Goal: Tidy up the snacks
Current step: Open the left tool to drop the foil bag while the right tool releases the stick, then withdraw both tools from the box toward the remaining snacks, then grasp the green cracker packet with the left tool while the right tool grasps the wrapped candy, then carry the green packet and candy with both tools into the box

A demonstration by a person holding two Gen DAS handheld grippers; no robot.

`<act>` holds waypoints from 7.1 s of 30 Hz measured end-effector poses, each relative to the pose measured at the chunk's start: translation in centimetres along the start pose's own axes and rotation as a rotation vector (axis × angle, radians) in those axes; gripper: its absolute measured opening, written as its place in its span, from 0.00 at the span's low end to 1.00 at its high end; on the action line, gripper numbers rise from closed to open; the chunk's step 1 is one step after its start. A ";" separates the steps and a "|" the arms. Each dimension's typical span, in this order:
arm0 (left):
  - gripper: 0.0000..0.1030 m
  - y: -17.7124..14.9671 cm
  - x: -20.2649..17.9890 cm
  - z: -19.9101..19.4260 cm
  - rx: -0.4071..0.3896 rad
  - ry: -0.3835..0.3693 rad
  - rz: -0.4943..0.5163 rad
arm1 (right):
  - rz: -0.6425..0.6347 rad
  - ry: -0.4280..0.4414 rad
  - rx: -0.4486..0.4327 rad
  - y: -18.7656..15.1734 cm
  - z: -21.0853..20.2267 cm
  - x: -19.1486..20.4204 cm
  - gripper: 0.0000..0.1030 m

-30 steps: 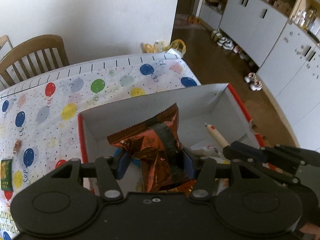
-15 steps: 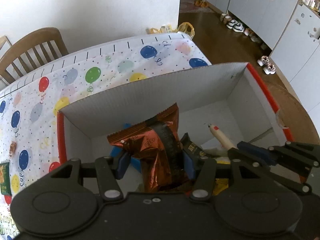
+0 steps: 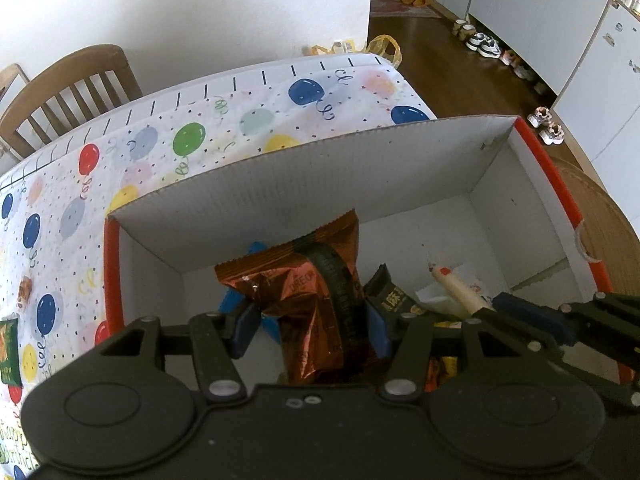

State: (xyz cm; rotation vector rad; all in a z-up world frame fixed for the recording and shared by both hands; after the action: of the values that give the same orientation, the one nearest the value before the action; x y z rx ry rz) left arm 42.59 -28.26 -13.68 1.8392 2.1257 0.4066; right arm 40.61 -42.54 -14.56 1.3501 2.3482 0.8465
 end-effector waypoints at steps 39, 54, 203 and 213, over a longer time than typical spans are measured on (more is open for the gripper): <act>0.95 -3.6 6.7 -10.8 -0.241 -0.143 -0.070 | -0.060 -0.009 -0.153 1.9 -8.4 5.9 0.78; 0.99 -7.3 16.0 -15.4 -0.375 -0.168 -0.065 | -0.066 0.022 -0.210 2.9 -10.3 15.1 0.82; 0.40 -8.5 17.5 -14.2 -0.365 -0.258 -0.069 | 0.088 0.030 -0.048 4.8 -8.5 13.7 0.14; 0.41 -7.5 9.3 -12.7 -0.340 -0.257 -0.013 | 0.141 -0.006 -0.034 2.8 -8.2 5.5 0.14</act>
State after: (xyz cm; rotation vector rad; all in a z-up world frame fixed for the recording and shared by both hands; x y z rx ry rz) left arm 29.39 -20.29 -5.44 1.5893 1.7723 0.4678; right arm 35.40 -39.53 -6.29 1.5164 2.2445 0.9167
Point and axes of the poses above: each gripper's, at about its wrist camera, not at the fingertips, and z roughly the way its jaws point, x to its left, y to its top, the point moved 2 cm from there along z, roughly the way its jaws point, and after that the axes turned 9 degrees about -z, right-handed, at the moved point
